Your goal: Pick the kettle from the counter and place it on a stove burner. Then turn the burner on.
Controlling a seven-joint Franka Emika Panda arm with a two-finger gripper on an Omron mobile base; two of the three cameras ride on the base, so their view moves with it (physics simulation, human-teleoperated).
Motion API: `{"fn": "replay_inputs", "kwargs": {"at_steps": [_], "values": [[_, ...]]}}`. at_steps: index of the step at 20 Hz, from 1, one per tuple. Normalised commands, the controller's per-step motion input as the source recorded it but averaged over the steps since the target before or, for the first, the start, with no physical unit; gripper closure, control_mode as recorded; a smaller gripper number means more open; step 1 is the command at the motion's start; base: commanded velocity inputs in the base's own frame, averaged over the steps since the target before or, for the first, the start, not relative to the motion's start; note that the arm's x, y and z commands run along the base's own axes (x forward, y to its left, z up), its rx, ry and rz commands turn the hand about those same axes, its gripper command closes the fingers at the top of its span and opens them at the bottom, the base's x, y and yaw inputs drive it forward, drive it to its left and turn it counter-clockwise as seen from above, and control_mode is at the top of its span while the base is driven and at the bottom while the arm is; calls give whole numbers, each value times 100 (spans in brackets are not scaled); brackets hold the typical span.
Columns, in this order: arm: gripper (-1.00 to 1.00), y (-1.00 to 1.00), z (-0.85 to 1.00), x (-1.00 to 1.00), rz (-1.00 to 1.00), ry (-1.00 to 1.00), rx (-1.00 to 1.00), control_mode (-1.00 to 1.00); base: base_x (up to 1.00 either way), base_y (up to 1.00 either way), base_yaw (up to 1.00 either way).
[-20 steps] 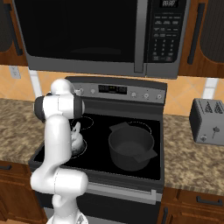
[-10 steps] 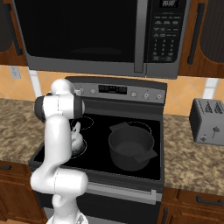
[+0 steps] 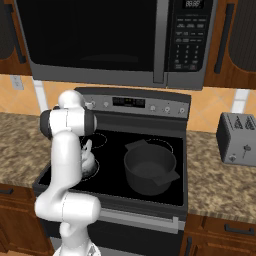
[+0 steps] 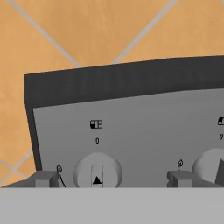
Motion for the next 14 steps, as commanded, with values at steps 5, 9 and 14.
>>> {"fn": "replay_inputs", "kwargs": {"at_steps": [5,9,14], "values": [[100,0,0,0,0,0,0,-100,0,0,0],[100,0,0,0,0,0,0,-100,0,0,0],[100,0,0,0,0,0,0,-100,0,0,0]]}}
